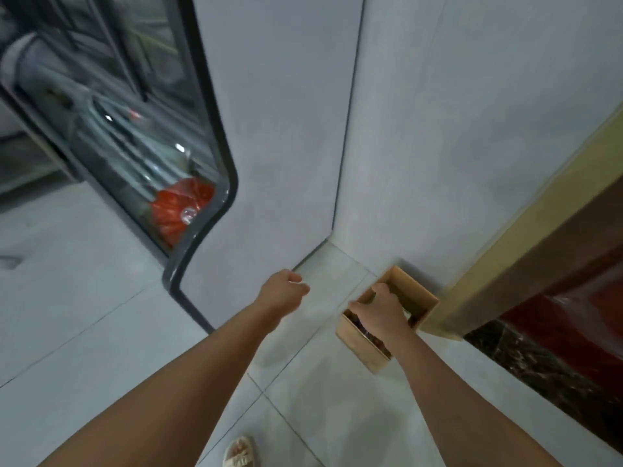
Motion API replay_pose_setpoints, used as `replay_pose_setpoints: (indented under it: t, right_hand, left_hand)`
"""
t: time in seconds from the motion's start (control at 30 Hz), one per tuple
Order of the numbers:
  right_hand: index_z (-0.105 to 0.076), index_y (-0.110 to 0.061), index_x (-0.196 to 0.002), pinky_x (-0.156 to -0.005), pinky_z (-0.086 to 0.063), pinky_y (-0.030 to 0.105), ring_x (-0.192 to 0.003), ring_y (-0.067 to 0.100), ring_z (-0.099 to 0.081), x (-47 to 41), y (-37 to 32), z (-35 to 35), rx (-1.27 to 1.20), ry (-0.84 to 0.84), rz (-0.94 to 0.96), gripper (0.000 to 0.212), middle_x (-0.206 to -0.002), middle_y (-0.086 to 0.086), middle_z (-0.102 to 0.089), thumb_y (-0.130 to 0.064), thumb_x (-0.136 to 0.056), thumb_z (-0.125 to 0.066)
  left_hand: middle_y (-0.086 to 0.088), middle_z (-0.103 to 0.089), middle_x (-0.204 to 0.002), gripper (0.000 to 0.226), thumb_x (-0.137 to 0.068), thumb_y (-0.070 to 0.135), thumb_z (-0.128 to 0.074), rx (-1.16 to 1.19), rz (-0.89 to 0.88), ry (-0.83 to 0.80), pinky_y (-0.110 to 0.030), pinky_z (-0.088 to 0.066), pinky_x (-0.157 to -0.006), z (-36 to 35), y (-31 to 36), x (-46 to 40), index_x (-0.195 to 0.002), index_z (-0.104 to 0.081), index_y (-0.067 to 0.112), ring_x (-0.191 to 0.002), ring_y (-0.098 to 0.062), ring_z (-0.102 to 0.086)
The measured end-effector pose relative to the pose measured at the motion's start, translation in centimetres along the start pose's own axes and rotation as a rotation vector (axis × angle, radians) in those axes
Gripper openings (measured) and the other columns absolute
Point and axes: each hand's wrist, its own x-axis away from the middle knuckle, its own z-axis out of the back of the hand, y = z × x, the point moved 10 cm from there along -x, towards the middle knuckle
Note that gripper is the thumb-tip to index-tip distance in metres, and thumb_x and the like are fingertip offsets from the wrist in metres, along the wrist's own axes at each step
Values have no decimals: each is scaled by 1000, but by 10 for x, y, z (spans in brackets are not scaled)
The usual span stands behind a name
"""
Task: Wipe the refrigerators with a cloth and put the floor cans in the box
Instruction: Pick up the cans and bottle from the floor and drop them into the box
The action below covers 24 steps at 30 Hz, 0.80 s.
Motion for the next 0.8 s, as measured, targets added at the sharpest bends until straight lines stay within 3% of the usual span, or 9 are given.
replay_pose_setpoints:
  t: [0.07, 0.13, 0.3, 0.43, 0.53, 0.6, 0.67, 0.8]
  right_hand:
    - [-31, -4, -141, -89, -40, 29, -120, 31, -48, 14, -24, -25, 10, -63, 50, 71, -138, 19, -41, -29, -83, -65]
    - [-28, -6, -142, -87, -42, 27, -120, 31, -48, 27, -49, -51, 16, -115, 97, 71, -138, 19, -40, -29, -85, -64]
    - [-36, -7, -137, -52, -37, 10, -93, 19, -51, 71, -128, -134, 94, -212, 246, 64, -133, 14, -46, -30, -84, -64]
    - [-33, -8, -139, -77, -36, 16, -111, 24, -52, 122, -191, -218, 175, -307, 346, 67, -136, 13, -45, -31, -85, -64]
    - [-31, -11, -140, -76, -42, 16, -99, 16, -54, 169, -236, -283, 219, -371, 410, 67, -137, 10, -41, -33, -86, -63]
    - [-28, -10, -143, -92, -42, 25, -121, 24, -48, 201, -266, -325, 252, -393, 465, 72, -143, 11, -37, -33, -86, -64]
    - [-27, -10, -144, -102, -39, 32, -129, 28, -42, 231, -297, -365, 276, -411, 522, 74, -145, 12, -35, -34, -85, -64]
    - [-25, -12, -144, -94, -38, 29, -127, 27, -43, 287, -353, -436, 321, -457, 616, 74, -146, 11, -33, -36, -86, -62]
  left_hand:
    - [-13, -56, -123, 36, -90, 18, -56, 44, 22, 56, -34, -45, -86, 33, -15, 17, -125, -51, 9, -107, -26, -58]
    - [-12, -56, -123, 36, -90, 19, -56, 86, 46, 110, -33, -46, -87, 68, -31, 34, -124, -50, 10, -107, -25, -58]
    - [-8, -59, -117, 34, -90, 20, -57, 211, 116, 268, -28, -43, -74, 167, -90, 79, -122, -52, 12, -95, -21, -60]
    - [-9, -61, -114, 28, -88, 19, -58, 297, 152, 397, -26, -42, -71, 254, -154, 121, -115, -55, 13, -98, -22, -61]
    - [-11, -61, -116, 34, -88, 19, -58, 359, 178, 461, -24, -40, -64, 319, -205, 154, -120, -53, 12, -96, -22, -61]
    - [-11, -61, -117, 34, -88, 20, -58, 393, 189, 502, -25, -39, -66, 362, -237, 174, -121, -53, 12, -100, -23, -62]
    - [-12, -62, -117, 34, -88, 19, -58, 430, 191, 543, -24, -39, -61, 403, -266, 196, -121, -53, 12, -97, -22, -62]
    - [-10, -63, -110, 35, -88, 20, -57, 477, 201, 634, -24, -39, -59, 479, -321, 240, -122, -52, 13, -95, -23, -62]
